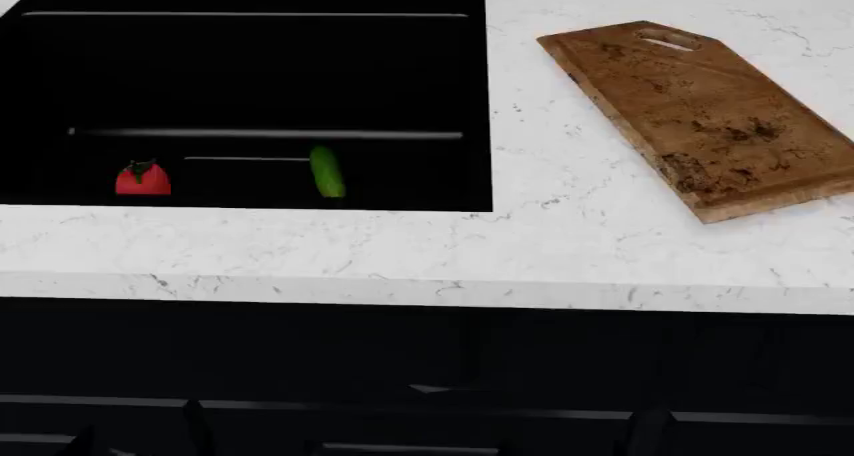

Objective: Pick the vegetables from the sink and place them on the cutting board.

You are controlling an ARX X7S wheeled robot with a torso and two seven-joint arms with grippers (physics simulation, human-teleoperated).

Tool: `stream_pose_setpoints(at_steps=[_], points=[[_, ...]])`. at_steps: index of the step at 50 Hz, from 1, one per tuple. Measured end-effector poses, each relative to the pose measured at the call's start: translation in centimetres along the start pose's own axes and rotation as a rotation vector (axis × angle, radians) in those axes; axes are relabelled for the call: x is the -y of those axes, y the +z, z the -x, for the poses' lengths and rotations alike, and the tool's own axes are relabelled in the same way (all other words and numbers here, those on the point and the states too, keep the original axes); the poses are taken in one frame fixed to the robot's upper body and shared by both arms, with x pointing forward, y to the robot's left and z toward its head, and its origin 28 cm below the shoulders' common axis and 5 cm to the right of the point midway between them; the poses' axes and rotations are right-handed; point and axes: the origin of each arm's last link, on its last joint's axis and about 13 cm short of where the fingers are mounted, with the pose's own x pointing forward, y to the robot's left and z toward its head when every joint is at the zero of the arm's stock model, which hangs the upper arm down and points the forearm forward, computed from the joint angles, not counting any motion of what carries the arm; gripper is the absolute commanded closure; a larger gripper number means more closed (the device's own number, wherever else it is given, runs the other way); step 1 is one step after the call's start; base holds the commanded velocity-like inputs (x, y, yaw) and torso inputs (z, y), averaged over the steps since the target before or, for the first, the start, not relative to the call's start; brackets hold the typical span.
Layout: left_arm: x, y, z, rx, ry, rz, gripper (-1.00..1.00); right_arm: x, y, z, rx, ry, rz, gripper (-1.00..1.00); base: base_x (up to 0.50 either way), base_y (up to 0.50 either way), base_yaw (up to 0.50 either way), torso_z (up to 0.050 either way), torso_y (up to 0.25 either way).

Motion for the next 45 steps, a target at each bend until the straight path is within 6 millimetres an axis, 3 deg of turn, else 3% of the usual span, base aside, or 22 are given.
stream_pose_setpoints(at_steps=[13,45], points=[[0.0,0.24,0.02,0.007,-0.004,-0.014,-1.0,0.09,0.19,-0.04,0.011,0.003,-0.019,-1.0,0.0,0.02,0.0,0.0,0.0],[-0.03,-0.07,0.02,0.021,0.033,-0.047,-1.0,0.0,0.04,0.04,-0.021,-0.01,-0.005,-1.0,0.0,0.5,0.0,0.0,0.0]])
